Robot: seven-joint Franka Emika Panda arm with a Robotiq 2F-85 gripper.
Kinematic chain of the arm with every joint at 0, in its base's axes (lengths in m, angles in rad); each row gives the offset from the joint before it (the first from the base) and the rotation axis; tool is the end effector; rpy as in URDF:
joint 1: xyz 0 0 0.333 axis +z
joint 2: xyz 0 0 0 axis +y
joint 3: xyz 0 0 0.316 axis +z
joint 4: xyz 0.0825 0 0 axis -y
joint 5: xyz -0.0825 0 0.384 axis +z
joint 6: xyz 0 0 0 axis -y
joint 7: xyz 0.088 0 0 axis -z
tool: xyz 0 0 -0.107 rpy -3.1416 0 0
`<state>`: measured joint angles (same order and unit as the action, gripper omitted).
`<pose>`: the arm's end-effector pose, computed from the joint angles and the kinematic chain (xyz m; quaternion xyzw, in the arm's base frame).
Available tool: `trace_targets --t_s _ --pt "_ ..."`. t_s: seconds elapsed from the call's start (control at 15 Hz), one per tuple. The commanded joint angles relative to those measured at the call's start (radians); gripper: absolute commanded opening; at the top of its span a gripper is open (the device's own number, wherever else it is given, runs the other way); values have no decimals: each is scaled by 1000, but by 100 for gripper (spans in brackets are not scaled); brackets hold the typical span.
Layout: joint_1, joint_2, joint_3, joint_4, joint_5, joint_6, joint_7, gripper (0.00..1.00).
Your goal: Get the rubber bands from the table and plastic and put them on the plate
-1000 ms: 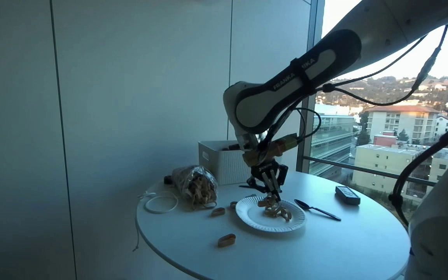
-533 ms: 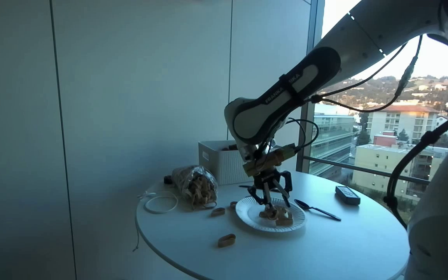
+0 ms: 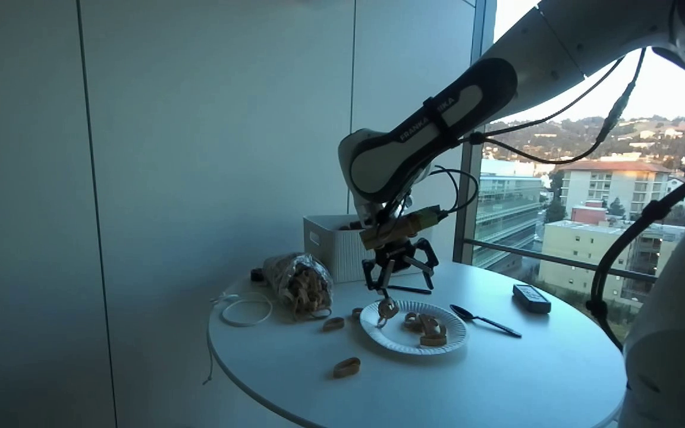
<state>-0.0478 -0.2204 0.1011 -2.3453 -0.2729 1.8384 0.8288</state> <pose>0.4376 0.0022 0.4025 0.9259 -0.3224 -0.0713 0.1833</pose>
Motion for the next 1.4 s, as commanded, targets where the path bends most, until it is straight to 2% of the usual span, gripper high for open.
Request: trace_targets --t_s 0.0,0.33,0.47,0.73,1.13,1.27,1.33 --pt "9 -4 -1 24 -14 20 46 100" --pt "28 -128 17 -20 -9 67 67 100" --pt "56 -130 18 -19 24 82 -44 100" --pt "111 -94 44 -40 77 209 -170 100" --pt "149 6 100 -29 73 437 -276 100" --pt "165 41 90 -19 139 464 -341 100" --pt "148 10 105 -43 92 435 -274 100"
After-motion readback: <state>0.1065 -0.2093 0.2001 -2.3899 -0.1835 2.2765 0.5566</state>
